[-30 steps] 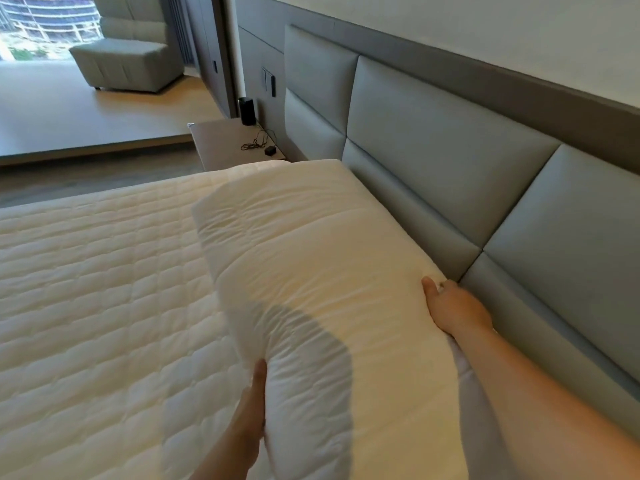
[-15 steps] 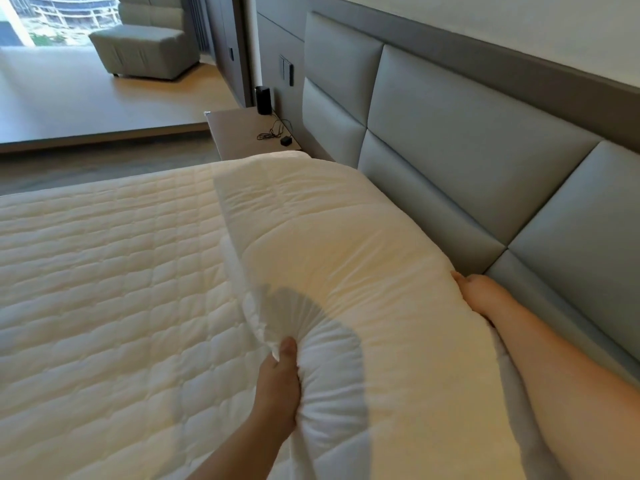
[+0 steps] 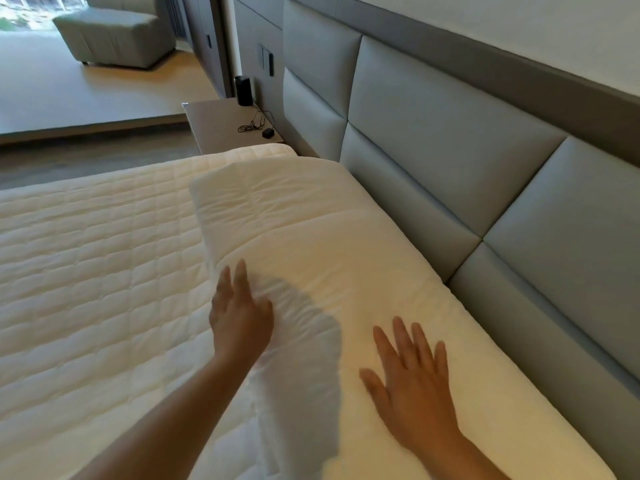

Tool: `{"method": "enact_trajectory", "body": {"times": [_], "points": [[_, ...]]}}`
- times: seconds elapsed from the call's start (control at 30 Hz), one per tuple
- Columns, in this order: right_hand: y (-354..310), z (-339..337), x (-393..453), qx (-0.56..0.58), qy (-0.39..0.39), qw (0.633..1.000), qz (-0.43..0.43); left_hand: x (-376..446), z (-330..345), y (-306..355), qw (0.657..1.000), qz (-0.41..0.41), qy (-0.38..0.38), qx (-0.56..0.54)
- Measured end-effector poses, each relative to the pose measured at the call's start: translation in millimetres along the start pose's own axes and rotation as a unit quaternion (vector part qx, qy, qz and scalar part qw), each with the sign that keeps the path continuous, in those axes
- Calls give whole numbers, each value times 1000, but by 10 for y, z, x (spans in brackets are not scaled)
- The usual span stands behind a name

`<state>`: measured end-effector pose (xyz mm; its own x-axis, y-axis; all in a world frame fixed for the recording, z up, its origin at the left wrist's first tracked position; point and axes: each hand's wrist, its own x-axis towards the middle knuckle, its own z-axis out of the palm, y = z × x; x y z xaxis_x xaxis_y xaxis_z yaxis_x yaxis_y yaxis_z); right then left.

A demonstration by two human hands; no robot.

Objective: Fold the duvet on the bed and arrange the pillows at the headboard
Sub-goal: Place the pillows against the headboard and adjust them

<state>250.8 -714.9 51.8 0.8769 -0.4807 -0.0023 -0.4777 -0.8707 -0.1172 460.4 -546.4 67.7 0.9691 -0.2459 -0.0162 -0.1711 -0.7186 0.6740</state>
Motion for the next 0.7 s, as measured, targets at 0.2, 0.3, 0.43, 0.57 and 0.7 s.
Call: {"method": "enact_trajectory", "body": {"times": [0.2, 0.3, 0.43, 0.57, 0.7], "points": [[6, 543, 55, -26, -3, 1000, 15, 786, 438, 557, 932, 244, -54, 261], [72, 699, 98, -22, -21, 1000, 7, 905, 767, 371, 926, 236, -69, 288], [101, 931, 166, -15, -35, 999, 10, 977, 999, 213, 927, 216, -119, 284], [90, 1085, 220, -5, -59, 998, 17, 1246, 984, 229, 926, 208, -149, 277], [106, 1232, 242, -8, -45, 999, 4, 1536, 940, 218, 937, 188, -50, 290]]}}
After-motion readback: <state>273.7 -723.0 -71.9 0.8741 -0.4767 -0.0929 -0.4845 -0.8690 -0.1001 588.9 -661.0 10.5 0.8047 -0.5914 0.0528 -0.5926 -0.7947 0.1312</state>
